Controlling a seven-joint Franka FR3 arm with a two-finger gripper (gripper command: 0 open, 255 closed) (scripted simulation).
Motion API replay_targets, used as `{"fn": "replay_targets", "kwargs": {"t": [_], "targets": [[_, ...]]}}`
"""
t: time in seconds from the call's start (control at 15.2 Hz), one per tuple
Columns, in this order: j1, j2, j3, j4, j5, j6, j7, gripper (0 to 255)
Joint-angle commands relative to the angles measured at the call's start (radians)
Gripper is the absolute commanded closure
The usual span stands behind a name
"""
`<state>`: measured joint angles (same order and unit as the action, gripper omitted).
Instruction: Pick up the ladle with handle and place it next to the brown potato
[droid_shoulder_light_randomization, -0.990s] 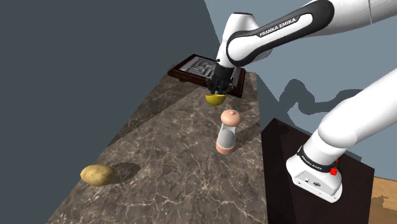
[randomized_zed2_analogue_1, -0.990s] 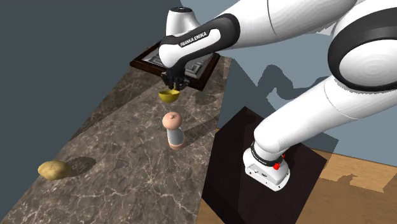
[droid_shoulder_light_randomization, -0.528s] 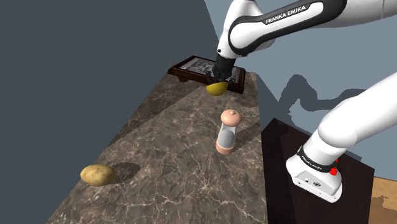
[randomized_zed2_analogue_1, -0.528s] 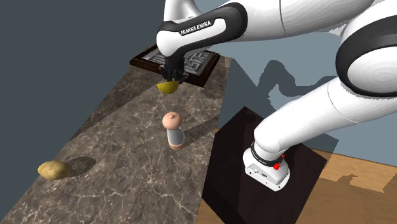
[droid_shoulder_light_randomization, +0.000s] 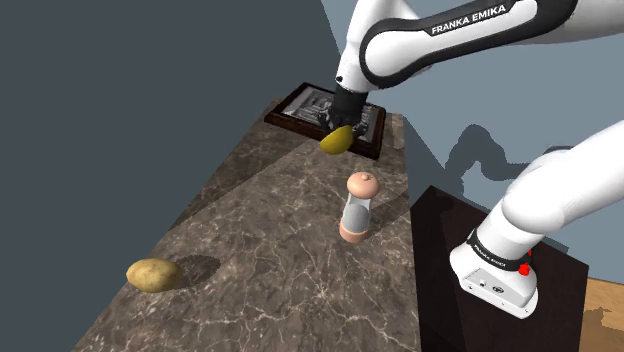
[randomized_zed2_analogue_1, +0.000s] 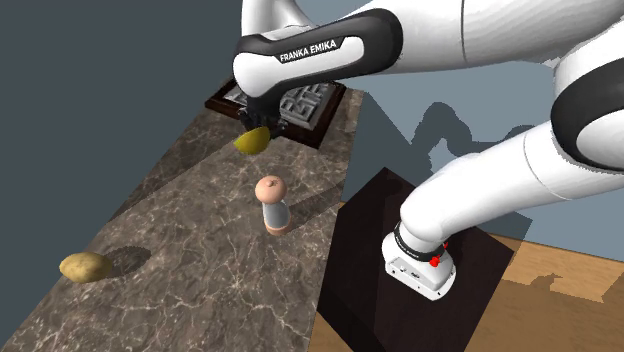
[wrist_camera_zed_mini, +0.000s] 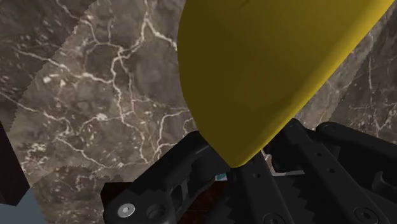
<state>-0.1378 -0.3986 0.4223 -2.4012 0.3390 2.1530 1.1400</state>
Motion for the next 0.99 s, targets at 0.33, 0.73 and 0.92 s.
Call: {"fn": "replay_targets", "kwargs": {"t": [0.33, 0.73, 0.92], "targets": [[0.069, -0.022, 0.131, 0.007, 0.035, 0.015, 0.177, 255], [0.106, 0.006, 0.258, 0.055, 0.038, 0.032, 0.342, 255], [0.113, 0.037, 0.328, 0.093, 0.023, 0.041, 0.431, 255]]}}
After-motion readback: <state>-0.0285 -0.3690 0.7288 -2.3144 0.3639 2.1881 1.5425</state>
